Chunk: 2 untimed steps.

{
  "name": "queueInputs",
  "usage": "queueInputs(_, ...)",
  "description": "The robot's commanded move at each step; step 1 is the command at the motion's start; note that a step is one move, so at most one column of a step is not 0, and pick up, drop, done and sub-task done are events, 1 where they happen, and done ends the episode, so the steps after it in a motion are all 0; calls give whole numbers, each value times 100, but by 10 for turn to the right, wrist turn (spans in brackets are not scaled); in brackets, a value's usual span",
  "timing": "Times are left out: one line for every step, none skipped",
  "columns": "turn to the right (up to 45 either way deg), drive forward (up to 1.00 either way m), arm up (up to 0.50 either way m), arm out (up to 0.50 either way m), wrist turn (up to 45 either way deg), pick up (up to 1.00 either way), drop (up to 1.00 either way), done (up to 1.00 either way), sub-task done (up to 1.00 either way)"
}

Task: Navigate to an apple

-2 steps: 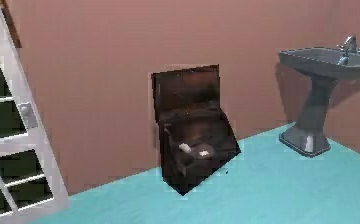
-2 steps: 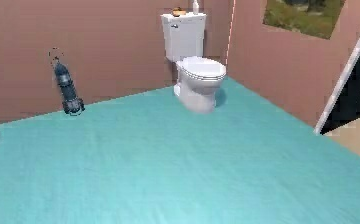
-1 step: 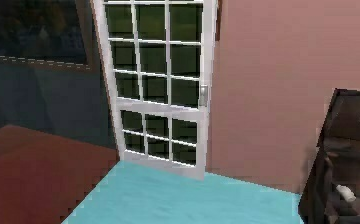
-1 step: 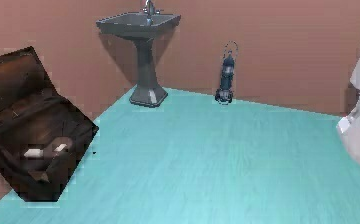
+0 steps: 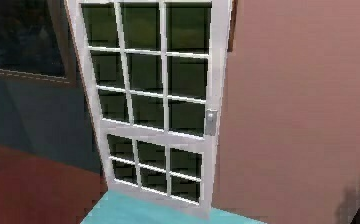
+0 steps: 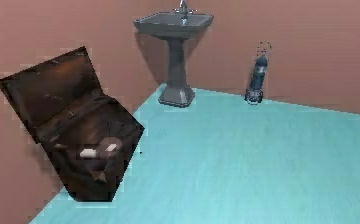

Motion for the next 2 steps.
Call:
queueInputs(-450,0,0,0,0,0,0,0,0)
queueInputs(-240,0,0,0,0,0,0,0,0)
